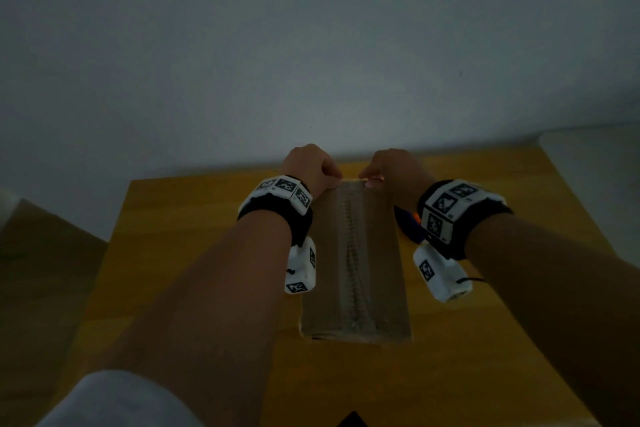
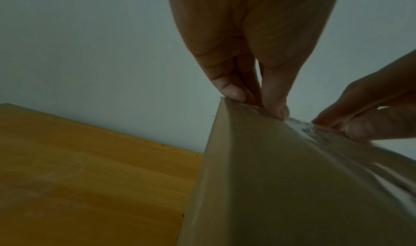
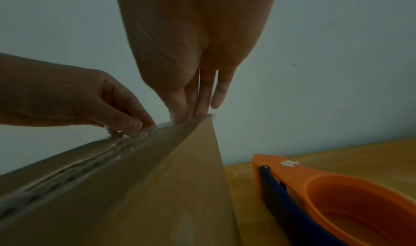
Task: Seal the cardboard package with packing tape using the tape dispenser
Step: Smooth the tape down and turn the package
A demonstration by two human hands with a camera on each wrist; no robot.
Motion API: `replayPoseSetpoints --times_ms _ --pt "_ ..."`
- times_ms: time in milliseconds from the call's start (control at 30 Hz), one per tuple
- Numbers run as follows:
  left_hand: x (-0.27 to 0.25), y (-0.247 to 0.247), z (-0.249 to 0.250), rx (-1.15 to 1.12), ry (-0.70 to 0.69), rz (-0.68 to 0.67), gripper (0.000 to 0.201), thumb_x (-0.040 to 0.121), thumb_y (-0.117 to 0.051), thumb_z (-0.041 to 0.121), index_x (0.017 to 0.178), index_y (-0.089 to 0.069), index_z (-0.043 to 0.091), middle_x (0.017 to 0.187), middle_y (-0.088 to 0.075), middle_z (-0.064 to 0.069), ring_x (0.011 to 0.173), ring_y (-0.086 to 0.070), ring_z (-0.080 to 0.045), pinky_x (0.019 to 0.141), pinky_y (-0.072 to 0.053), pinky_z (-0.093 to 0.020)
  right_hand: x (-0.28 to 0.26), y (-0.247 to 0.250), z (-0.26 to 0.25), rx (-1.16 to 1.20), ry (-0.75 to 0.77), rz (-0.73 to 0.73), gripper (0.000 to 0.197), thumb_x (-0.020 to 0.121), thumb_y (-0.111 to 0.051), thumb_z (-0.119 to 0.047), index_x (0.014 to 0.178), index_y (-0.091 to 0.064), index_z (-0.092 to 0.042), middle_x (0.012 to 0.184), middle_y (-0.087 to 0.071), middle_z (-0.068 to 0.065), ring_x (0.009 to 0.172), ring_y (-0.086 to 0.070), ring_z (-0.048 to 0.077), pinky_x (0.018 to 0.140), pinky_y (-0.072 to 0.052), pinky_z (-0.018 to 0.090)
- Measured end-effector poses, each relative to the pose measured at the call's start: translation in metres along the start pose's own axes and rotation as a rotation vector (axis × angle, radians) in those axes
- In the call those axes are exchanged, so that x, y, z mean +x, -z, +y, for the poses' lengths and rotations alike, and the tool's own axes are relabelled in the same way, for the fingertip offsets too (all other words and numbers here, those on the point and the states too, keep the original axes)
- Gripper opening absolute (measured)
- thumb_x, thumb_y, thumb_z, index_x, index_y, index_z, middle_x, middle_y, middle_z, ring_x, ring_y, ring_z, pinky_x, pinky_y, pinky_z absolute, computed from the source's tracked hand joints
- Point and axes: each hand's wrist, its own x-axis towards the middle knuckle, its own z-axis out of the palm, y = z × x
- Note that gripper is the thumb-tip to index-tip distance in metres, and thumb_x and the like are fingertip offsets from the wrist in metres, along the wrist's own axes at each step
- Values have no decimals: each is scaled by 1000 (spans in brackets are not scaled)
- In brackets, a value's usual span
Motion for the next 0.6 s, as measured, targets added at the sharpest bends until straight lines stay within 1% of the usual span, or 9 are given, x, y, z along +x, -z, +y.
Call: replayPoseSetpoints --times_ms 67,133,233,300,400,500,600 --pt "0 0 0 31 -4 -18 17 84 -69 23 98 -78 16 103 -76 -6 97 -69 -20 84 -52 -26 2 -2 -2 -13 19 -31 30 94 -53 -15 120 -68 -14 121 -65 11 113 -58 28 90 -43 32" --pt "-1 0 0 44 -7 -30 19 86 -67 23 100 -77 16 106 -75 -6 99 -68 -21 86 -52 -27 3 -4 -3 -15 15 -39 29 94 -52 -15 118 -69 -17 121 -65 9 112 -59 28 89 -44 32" --pt "-1 1 -1 45 -10 -60 22 89 -64 23 105 -75 15 112 -73 -7 105 -66 -22 91 -51 -29 5 -4 -5 -27 -8 -65 30 95 -51 -14 121 -67 -16 125 -64 9 115 -59 28 93 -45 34" --pt "-1 0 1 50 -8 -98 25 92 -59 23 111 -73 13 119 -70 -8 110 -64 -23 95 -48 -30 6 -4 -7 -47 -23 -106 32 97 -48 -15 124 -64 -15 130 -61 9 118 -57 29 96 -45 35" --pt "-2 0 -2 57 -3 -120 29 94 -55 25 115 -71 11 122 -68 -10 111 -63 -25 94 -47 -30 7 -6 -5 -43 -47 -143 32 99 -45 -18 125 -63 -11 132 -61 11 119 -57 30 97 -44 37" --pt "-6 2 -14 19 35 -104 28 93 -58 27 111 -72 13 117 -71 -9 108 -64 -25 90 -47 -29 9 -5 -6 7 -116 -111 30 98 -50 -21 116 -68 -7 123 -66 12 110 -62 29 95 -48 37" --pt "-10 1 -23 -55 93 -62 26 90 -63 29 108 -74 13 113 -72 -9 105 -64 -25 89 -48 -30 10 -4 -6 55 -169 -63 30 94 -56 -25 106 -74 -4 111 -72 13 101 -67 28 90 -53 36"
